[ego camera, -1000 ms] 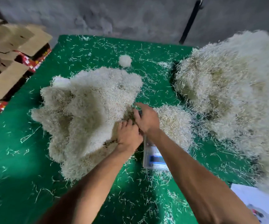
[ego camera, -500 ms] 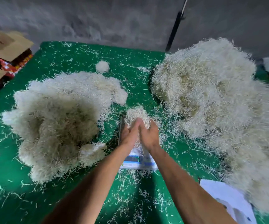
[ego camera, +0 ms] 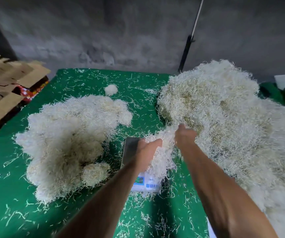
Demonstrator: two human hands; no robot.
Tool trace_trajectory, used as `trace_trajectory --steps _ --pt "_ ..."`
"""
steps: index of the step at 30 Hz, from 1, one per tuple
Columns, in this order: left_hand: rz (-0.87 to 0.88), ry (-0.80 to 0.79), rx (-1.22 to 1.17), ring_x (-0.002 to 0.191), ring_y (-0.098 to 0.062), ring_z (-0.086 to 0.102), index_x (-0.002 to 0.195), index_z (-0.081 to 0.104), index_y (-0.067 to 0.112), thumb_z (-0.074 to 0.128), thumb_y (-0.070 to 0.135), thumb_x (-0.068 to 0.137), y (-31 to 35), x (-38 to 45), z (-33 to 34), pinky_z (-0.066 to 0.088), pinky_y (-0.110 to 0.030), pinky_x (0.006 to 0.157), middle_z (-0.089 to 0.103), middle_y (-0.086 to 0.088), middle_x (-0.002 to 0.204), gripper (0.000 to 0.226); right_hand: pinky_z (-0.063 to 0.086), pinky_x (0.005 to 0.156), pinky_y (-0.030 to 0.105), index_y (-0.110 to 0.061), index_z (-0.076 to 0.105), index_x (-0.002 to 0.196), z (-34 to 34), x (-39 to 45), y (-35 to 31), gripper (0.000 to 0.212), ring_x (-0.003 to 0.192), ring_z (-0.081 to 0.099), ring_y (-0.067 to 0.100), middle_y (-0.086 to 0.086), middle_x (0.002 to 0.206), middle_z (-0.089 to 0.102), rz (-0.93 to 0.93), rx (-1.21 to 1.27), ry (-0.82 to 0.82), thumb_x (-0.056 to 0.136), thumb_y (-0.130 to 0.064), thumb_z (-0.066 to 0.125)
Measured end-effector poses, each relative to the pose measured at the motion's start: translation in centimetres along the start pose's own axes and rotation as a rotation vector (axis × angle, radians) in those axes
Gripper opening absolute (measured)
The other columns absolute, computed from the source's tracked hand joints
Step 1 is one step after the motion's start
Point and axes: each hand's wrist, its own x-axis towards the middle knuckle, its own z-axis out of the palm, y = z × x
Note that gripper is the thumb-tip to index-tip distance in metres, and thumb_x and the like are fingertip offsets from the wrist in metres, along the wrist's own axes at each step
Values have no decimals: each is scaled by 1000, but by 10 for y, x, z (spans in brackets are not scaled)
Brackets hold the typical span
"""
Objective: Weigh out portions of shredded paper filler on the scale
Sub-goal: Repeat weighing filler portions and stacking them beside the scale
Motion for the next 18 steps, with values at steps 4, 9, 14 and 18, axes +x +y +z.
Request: trace_trajectory --steps 4,9,14,18 --pt "-63 -40 -163 47 -30 56 78 57 10 77 48 58 -10 1 -25 44 -49 79 44 -17 56 47 50 66 11 4 14 158 -46 50 -28 58 94 57 28 26 142 50 -70 -61 89 110 -17 38" --pt "-217 46 -275 54 -15 58 108 57 -4 65 21 87 -18 10 -38 46 -25 37 62 -7 84 34 45 47 7 -5 27 158 -49 43 -37 47 69 41 15 32 141 45 -20 180 -61 111 -9 32" --pt "-175 -255 -308 67 -31 49 111 56 4 45 25 104 -12 16 -34 34 -35 54 52 -21 83 24 38 109 56 -12 39 149 -32 1 -31 67 109 58 40 27 131 54 145 279 -492 99 -55 51" --pt "-227 -349 -497 83 -23 74 103 71 19 69 23 90 5 4 1 57 -34 53 78 -7 94 14 25 117 63 -17 24 159 -5 -18 -9 102 145 34 41 18 161 25 57 200 -455 80 -55 76"
